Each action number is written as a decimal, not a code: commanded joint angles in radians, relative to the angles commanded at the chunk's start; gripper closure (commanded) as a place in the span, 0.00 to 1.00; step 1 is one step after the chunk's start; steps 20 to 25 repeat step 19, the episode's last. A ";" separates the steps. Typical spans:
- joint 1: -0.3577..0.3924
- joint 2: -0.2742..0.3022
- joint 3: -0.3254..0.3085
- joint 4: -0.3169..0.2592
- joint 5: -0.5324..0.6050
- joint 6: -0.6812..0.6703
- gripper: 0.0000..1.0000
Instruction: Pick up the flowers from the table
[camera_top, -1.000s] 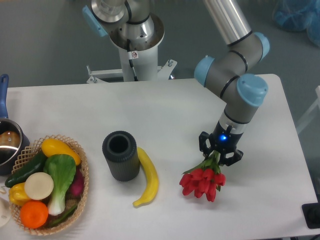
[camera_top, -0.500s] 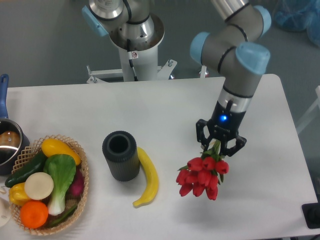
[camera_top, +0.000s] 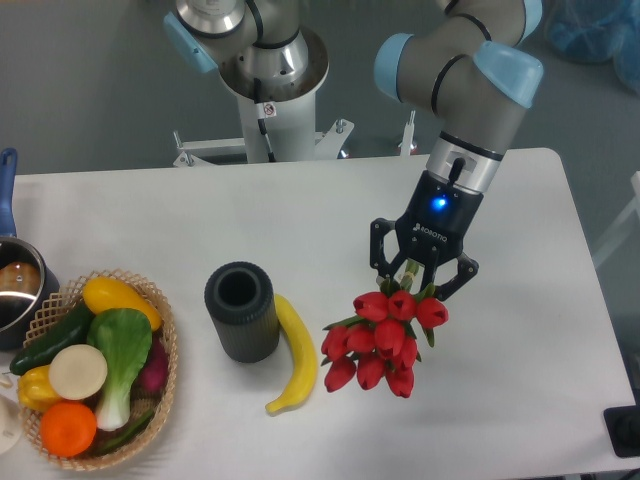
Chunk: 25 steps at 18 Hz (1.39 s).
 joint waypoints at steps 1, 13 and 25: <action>0.002 0.000 0.000 0.000 0.000 0.000 0.55; 0.008 0.005 0.003 0.000 -0.012 -0.002 0.55; 0.006 0.005 0.011 0.000 -0.012 -0.015 0.55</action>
